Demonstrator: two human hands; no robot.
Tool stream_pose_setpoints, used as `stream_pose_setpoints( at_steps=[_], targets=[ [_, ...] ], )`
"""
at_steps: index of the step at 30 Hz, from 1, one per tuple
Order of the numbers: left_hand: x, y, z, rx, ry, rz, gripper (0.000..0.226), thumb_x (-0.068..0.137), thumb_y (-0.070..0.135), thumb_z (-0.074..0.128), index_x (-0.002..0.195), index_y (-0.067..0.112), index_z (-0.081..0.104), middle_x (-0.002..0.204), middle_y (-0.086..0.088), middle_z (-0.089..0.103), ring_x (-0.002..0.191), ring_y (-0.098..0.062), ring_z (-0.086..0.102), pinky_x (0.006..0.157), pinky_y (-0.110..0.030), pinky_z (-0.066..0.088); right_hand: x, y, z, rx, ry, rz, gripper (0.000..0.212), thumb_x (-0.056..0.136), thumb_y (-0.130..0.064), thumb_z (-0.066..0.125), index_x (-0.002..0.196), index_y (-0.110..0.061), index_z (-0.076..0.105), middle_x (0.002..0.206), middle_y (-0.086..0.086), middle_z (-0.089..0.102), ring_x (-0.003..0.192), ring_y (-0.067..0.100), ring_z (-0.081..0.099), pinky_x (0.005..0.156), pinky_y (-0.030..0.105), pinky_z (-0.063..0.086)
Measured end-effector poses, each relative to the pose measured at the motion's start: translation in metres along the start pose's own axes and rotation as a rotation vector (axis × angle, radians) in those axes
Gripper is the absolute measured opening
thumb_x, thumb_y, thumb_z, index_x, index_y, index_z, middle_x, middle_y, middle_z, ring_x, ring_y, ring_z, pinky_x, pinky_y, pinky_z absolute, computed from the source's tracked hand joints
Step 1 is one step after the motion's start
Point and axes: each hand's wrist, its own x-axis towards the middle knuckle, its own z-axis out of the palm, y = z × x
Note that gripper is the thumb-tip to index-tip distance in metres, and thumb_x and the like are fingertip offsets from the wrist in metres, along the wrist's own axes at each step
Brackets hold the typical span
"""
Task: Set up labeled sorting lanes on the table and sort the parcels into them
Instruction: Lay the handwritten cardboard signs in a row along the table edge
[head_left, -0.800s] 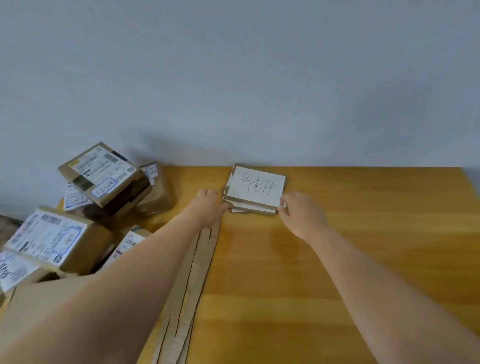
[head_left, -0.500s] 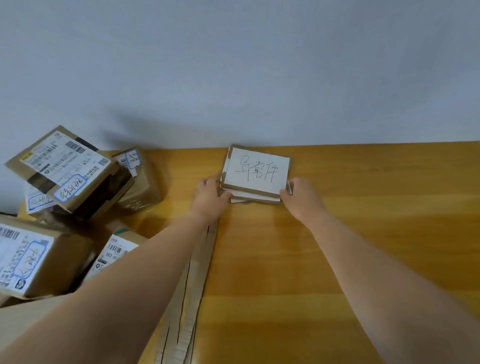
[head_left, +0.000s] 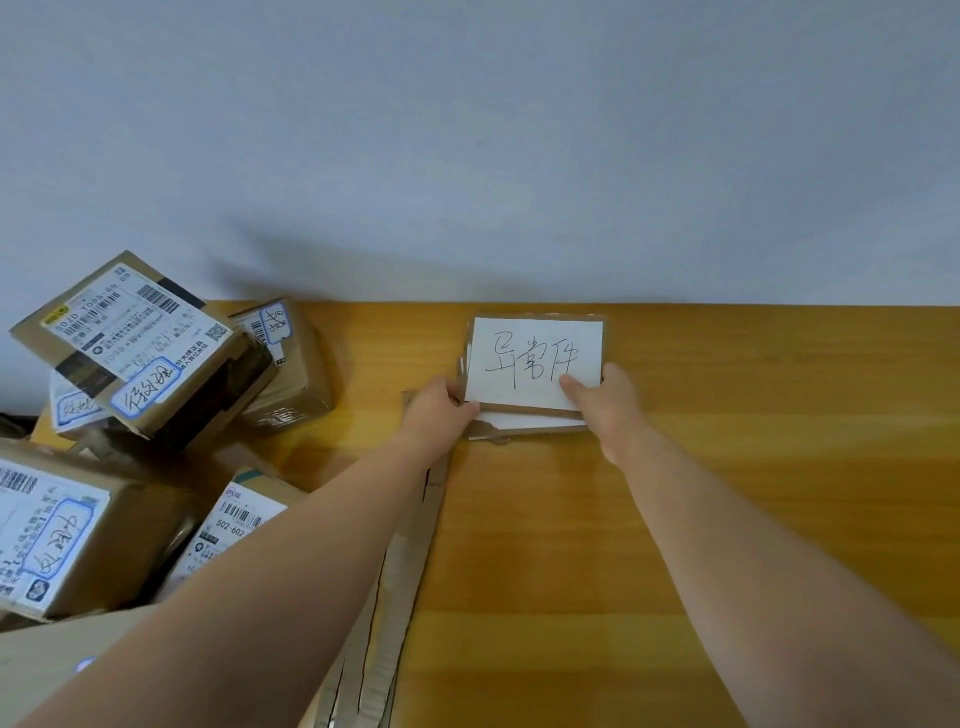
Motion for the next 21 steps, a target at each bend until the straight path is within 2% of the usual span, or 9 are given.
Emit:
stream_pose_setpoints(
  at_steps=[3, 6, 8, 11, 16, 18, 21],
  targets=[
    [-0.011, 0.007, 0.001, -0.077, 0.046, 0.040, 0.041, 0.094, 0.030, 0.056, 0.129, 0.010, 0.048, 0.111, -0.001, 0.057, 0.097, -0.014, 0.052, 0.076, -0.024, 0.043, -0.013, -0.003, -0.017, 0.059, -0.004, -0.043, 0.027, 0.093, -0.014, 0.061, 0.117, -0.008, 0.053, 0.112, 0.004, 0.061, 0.099, 0.020, 0.058, 0.084, 0.032, 0.047],
    [-0.031, 0.021, -0.002, -0.250, 0.115, 0.090, 0.047, 0.094, 0.037, 0.055, 0.134, 0.014, 0.044, 0.114, 0.004, 0.056, 0.101, -0.013, 0.055, 0.076, -0.023, 0.045, -0.032, -0.007, -0.040, 0.122, 0.002, -0.087, 0.031, 0.094, -0.015, 0.060, 0.123, -0.008, 0.053, 0.118, 0.004, 0.063, 0.103, 0.020, 0.059, 0.083, 0.031, 0.047],
    [-0.050, 0.030, -0.004, -0.437, 0.082, 0.099, 0.052, 0.094, 0.040, 0.053, 0.137, 0.013, 0.041, 0.121, -0.001, 0.060, 0.104, -0.016, 0.060, 0.084, -0.029, 0.052, -0.049, -0.010, -0.056, 0.151, -0.038, -0.122, 0.031, 0.094, -0.017, 0.060, 0.123, -0.010, 0.054, 0.119, 0.002, 0.064, 0.104, 0.018, 0.060, 0.083, 0.030, 0.047],
    [-0.086, 0.044, -0.004, -0.572, 0.057, 0.150, 0.047, 0.098, 0.039, 0.046, 0.136, 0.011, 0.045, 0.117, -0.001, 0.064, 0.099, -0.014, 0.063, 0.079, -0.027, 0.054, -0.081, -0.010, -0.076, 0.166, -0.115, -0.193, 0.027, 0.094, -0.018, 0.060, 0.121, -0.013, 0.057, 0.118, 0.000, 0.066, 0.107, 0.017, 0.062, 0.091, 0.033, 0.050],
    [-0.144, 0.054, 0.002, -0.730, 0.069, 0.213, 0.036, 0.098, 0.041, 0.043, 0.120, 0.016, 0.058, 0.113, -0.005, 0.068, 0.105, -0.024, 0.065, 0.092, -0.045, 0.053, -0.131, -0.004, -0.099, 0.205, -0.185, -0.308, 0.034, 0.094, -0.020, 0.059, 0.127, -0.015, 0.055, 0.119, -0.006, 0.066, 0.110, 0.012, 0.062, 0.096, 0.033, 0.048],
    [-0.164, 0.054, 0.006, -0.814, 0.048, 0.209, 0.031, 0.100, 0.035, 0.043, 0.118, 0.015, 0.058, 0.115, -0.008, 0.068, 0.105, -0.029, 0.065, 0.090, -0.052, 0.054, -0.145, -0.001, -0.107, 0.223, -0.172, -0.329, 0.041, 0.093, -0.020, 0.062, 0.131, -0.013, 0.048, 0.118, -0.006, 0.064, 0.106, 0.010, 0.061, 0.095, 0.031, 0.048],
    [-0.186, 0.055, 0.017, -0.837, 0.100, 0.207, 0.028, 0.101, 0.033, 0.041, 0.114, 0.015, 0.058, 0.116, -0.011, 0.066, 0.105, -0.033, 0.064, 0.084, -0.056, 0.055, -0.160, 0.003, -0.120, 0.277, -0.173, -0.340, 0.051, 0.091, -0.023, 0.065, 0.133, -0.014, 0.037, 0.116, -0.004, 0.060, 0.100, 0.005, 0.060, 0.081, 0.020, 0.047]
  ],
)
